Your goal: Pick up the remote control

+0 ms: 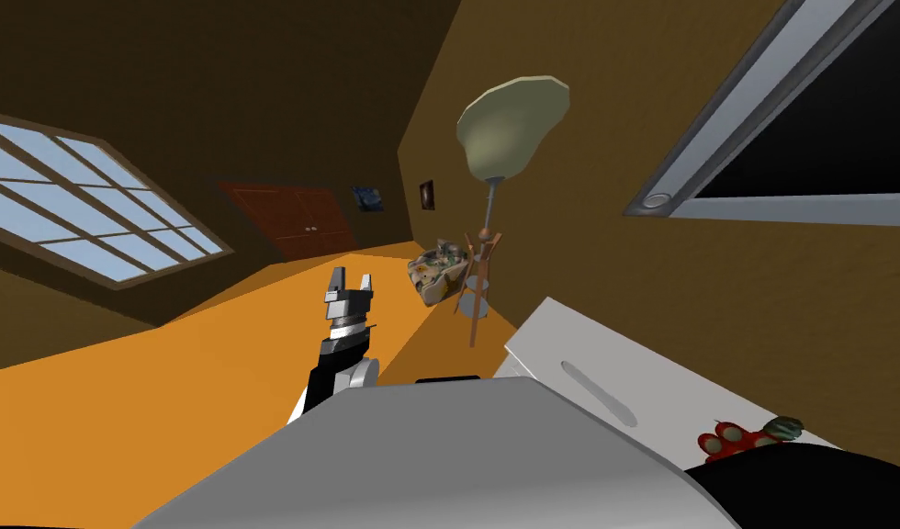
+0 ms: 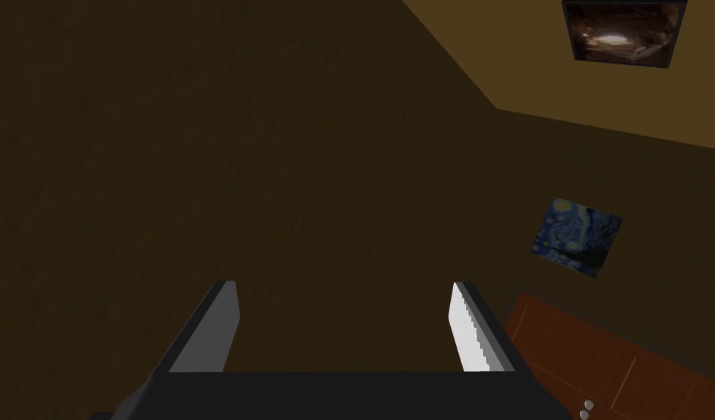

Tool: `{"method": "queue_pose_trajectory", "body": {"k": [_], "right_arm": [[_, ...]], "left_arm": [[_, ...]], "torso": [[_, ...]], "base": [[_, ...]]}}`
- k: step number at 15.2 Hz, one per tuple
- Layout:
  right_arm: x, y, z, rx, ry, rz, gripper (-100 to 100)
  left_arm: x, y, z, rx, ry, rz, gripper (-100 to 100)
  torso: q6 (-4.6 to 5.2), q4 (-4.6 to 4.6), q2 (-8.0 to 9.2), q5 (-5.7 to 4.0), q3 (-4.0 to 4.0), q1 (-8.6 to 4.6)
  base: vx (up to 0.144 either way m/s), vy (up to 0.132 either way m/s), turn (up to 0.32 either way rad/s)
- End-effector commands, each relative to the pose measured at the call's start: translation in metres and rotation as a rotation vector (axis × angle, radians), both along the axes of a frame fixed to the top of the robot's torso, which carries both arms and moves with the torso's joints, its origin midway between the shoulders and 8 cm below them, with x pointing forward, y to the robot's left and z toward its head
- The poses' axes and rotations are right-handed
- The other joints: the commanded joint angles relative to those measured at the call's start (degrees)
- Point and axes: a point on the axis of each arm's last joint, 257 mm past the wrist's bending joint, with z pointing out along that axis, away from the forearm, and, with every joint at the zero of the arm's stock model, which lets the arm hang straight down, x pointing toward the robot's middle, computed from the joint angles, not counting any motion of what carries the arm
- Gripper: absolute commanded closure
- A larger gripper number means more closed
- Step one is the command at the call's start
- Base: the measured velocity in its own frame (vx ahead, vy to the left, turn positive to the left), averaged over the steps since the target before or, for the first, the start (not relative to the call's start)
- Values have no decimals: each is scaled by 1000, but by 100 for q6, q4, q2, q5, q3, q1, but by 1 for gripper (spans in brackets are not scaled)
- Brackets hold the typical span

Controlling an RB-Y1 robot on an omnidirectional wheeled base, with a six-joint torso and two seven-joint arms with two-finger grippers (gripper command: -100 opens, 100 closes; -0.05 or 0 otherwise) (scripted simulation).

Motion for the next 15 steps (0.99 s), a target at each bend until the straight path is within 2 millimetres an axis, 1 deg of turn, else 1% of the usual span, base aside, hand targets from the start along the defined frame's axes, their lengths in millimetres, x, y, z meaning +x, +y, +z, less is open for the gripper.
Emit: {"method": "queue_pose_trajectory", "body": {"k": [1,2,3,5,6,7,8,9,10,11,12,14,15], "right_arm": [[-39,-21,1,-57,78,22,-100],[-39,-21,1,-57,78,22,-100],[-62,-34,1,-92,131,52,-100],[-65,-37,1,-97,138,47,-100],[-81,-44,1,-119,176,84,-100],[-88,-51,2,-130,191,74,-100],[-90,-53,2,-133,195,71,-100],[-110,-62,4,-158,241,100,-100],[-114,-66,4,-164,249,94,-100],[-150,-83,9,-206,336,144,-100],[-154,-86,10,-212,344,139,-100],[-187,-100,15,-244,423,176,-100],[-182,-96,13,-237,413,183,-100]], "left_arm": [[0,0,0,0,0,0,0],[0,0,0,0,0,0,0],[0,0,0,0,0,0,0],[0,0,0,0,0,0,0],[0,0,0,0,0,0,0],[0,0,0,0,0,0,0],[0,0,0,0,0,0,0],[0,0,0,0,0,0,0],[0,0,0,0,0,0,0],[0,0,0,0,0,0,0],[0,0,0,0,0,0,0],[0,0,0,0,0,0,0],[0,0,0,0,0,0,0]], "torso": [[0,0,0,0,0,0],[7,-2,-3,0,-3,-2],[11,-1,4,0,1,-4],[5,1,12,-1,6,-9],[10,3,20,-2,10,-7],[6,4,21,-3,11,-6],[7,3,20,-2,11,-6],[10,4,22,-1,12,-5],[5,4,21,-1,11,-7],[6,3,17,-3,9,-10],[2,1,7,-1,4,-19],[2,-3,-12,-7,-7,-31],[3,-4,-17,-6,-10,-34]], "base": [[120,3,232],[84,-10,56],[69,-17,148],[48,-13,122],[46,-9,156],[58,-8,145],[46,-7,46],[54,-13,173],[66,-22,173],[106,-54,304],[137,-74,321],[143,-80,262],[130,-89,185]]}}
